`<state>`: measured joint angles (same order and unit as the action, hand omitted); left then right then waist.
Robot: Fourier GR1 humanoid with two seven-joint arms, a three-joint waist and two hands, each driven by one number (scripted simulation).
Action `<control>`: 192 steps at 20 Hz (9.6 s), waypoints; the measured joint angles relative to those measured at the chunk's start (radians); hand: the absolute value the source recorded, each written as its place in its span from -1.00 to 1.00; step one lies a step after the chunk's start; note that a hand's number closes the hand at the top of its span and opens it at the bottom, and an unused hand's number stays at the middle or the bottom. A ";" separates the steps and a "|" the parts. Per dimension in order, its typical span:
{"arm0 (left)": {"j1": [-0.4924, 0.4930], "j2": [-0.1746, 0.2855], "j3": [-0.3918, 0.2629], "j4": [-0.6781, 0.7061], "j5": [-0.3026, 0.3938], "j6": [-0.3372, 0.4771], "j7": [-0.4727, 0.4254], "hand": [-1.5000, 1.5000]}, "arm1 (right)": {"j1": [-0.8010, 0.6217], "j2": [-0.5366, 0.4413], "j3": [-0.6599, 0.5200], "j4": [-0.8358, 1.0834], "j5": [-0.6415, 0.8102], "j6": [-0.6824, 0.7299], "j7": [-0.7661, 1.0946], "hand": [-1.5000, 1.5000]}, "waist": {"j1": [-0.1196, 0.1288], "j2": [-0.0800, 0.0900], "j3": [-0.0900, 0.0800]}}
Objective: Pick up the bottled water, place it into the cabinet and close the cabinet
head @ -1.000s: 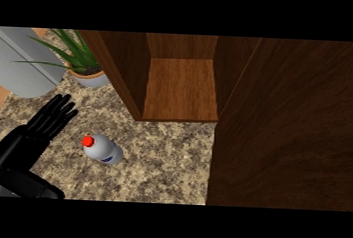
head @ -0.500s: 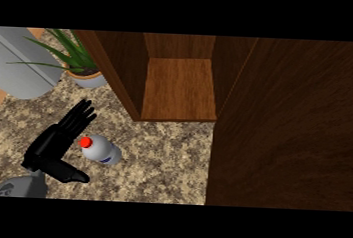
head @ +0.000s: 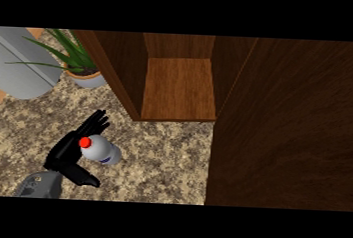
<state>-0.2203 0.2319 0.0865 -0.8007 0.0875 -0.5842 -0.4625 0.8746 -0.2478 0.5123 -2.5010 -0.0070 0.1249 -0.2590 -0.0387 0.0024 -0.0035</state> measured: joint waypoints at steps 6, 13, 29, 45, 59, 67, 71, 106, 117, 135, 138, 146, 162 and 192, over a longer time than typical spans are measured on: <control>-0.081 -0.032 -0.010 0.189 -0.056 0.029 -0.120 1.00 | 0.036 -0.031 0.025 0.001 0.007 -0.017 -0.048 -1.00 | -0.006 0.002 -0.001; -0.141 -0.043 -0.041 0.305 -0.136 0.128 -0.266 1.00 | 0.056 -0.071 0.021 0.004 0.012 -0.032 -0.096 -1.00 | -0.007 0.002 0.000; -0.107 -0.132 -0.002 0.321 -0.168 0.455 -0.546 1.00 | 0.096 -0.122 0.056 0.004 0.019 -0.104 -0.132 -1.00 | 0.018 -0.009 0.006; -0.133 -0.229 -0.274 0.041 0.080 0.650 -0.253 1.00 | 0.137 -0.201 0.062 0.002 0.019 -0.154 -0.199 -1.00 | 0.019 -0.009 0.003; -0.425 -0.232 -0.482 -0.001 0.303 0.990 0.051 1.00 | 0.162 -0.245 -0.029 0.009 -0.003 -0.142 -0.279 -1.00 | -0.002 -0.001 0.003; -0.627 -0.232 -0.427 0.198 0.393 1.049 0.090 1.00 | 0.188 -0.265 -0.075 0.014 -0.020 -0.104 -0.323 -1.00 | -0.024 0.008 0.003; -0.708 -0.232 -0.405 0.308 0.393 1.121 0.088 1.00 | 0.184 -0.264 -0.095 0.017 -0.028 -0.090 -0.332 -1.00 | -0.030 0.012 0.003; -0.845 -0.231 -0.319 0.376 0.502 0.999 -0.200 1.00 | 0.201 -0.260 -0.093 0.012 -0.041 -0.016 -0.343 -1.00 | -0.011 0.003 0.002; -0.550 -0.232 -0.579 0.000 0.677 0.820 -0.112 -1.00 | 0.197 -0.252 -0.027 0.005 -0.023 -0.065 -0.308 -1.00 | 0.024 -0.012 0.001; 0.177 0.103 -0.740 -0.714 0.661 0.800 -0.147 -1.00 | 0.175 -0.397 0.018 0.006 0.017 -0.061 -0.311 1.00 | 0.090 -0.017 0.000; 0.246 0.180 -0.723 -0.772 0.671 0.752 -0.169 -1.00 | 0.136 -0.463 0.024 0.007 0.031 -0.031 -0.313 1.00 | 0.093 -0.019 -0.002; 0.430 0.366 -0.645 -0.867 0.700 0.616 -0.271 -1.00 | 0.021 -0.548 0.075 -0.001 0.050 -0.031 -0.257 1.00 | 0.107 -0.015 -0.006; 0.592 0.603 -0.496 -0.900 0.780 0.354 -0.370 -1.00 | -0.403 -0.498 0.184 0.002 0.034 -0.020 0.049 1.00 | 0.177 0.016 -0.010; 0.583 0.707 -0.380 -0.880 0.845 0.252 -0.339 -1.00 | -0.945 -0.101 0.144 0.302 -0.409 0.060 0.509 1.00 | 0.237 0.042 -0.009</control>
<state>0.3628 0.9391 -0.2936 -1.6810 0.9329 -0.3327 -0.8013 -0.0706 -0.3484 0.6558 -2.1987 -0.4156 0.1852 0.2504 0.1984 0.0443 -0.0126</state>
